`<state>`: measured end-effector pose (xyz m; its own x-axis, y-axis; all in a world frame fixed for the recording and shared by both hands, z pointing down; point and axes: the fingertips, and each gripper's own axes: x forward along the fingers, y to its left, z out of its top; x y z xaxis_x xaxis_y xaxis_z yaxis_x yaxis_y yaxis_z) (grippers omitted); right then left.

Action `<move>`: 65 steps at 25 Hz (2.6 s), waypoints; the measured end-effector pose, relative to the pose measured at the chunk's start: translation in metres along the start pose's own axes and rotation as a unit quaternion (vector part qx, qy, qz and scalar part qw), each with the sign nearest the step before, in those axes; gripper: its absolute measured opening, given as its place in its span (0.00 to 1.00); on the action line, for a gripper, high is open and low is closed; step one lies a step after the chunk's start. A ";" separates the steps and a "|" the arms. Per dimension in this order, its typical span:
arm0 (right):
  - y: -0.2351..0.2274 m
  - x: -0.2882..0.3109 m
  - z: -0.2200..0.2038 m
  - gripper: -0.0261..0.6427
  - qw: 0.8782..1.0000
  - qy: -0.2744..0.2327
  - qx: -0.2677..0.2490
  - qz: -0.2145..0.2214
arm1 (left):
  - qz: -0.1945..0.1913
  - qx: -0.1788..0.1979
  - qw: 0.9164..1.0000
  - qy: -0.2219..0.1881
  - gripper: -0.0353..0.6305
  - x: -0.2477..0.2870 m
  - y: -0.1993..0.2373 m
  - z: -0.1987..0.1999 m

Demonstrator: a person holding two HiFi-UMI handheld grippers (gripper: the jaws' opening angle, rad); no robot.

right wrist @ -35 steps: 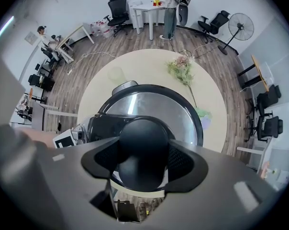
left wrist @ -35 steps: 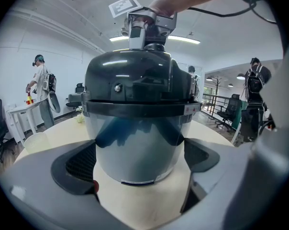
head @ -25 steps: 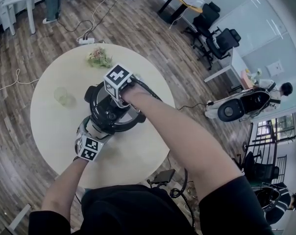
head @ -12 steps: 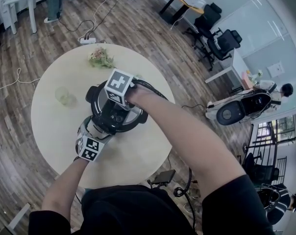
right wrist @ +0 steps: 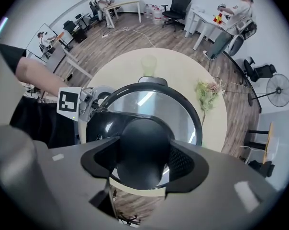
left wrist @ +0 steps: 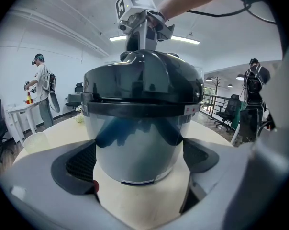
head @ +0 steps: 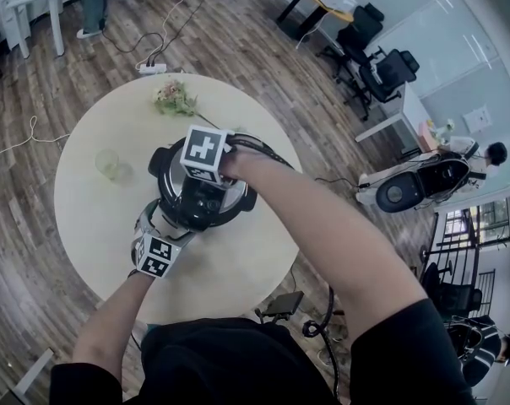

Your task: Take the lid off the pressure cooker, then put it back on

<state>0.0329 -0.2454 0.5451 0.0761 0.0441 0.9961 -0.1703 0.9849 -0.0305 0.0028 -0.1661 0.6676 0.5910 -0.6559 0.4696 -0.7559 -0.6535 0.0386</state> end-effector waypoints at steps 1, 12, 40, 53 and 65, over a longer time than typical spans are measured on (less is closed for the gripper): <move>0.000 0.000 0.000 0.48 1.000 0.000 0.001 0.000 | 0.000 0.000 1.000 0.000 0.88 0.000 0.000 0.000; -0.005 0.003 0.002 0.48 1.000 -0.012 0.023 0.002 | -0.014 -0.001 1.000 0.021 0.84 -0.001 0.007 -0.004; 0.047 -0.162 -0.143 0.05 0.607 -0.657 0.321 -0.310 | 0.120 0.019 0.963 -0.241 0.06 -0.154 0.049 0.258; 0.049 -0.182 -0.171 0.05 0.581 -0.677 0.307 -0.330 | 0.155 0.031 0.953 -0.259 0.06 -0.172 0.041 0.277; 0.053 -0.178 -0.183 0.05 0.588 -0.662 0.305 -0.350 | 0.177 0.043 0.950 -0.254 0.05 -0.191 0.043 0.266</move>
<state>0.1900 -0.1702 0.3508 -0.4255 -0.9036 -0.0496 -0.9044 0.4228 0.0573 -0.0679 -0.1692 0.3447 0.3807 -0.9235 -0.0482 -0.9196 -0.3726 -0.1242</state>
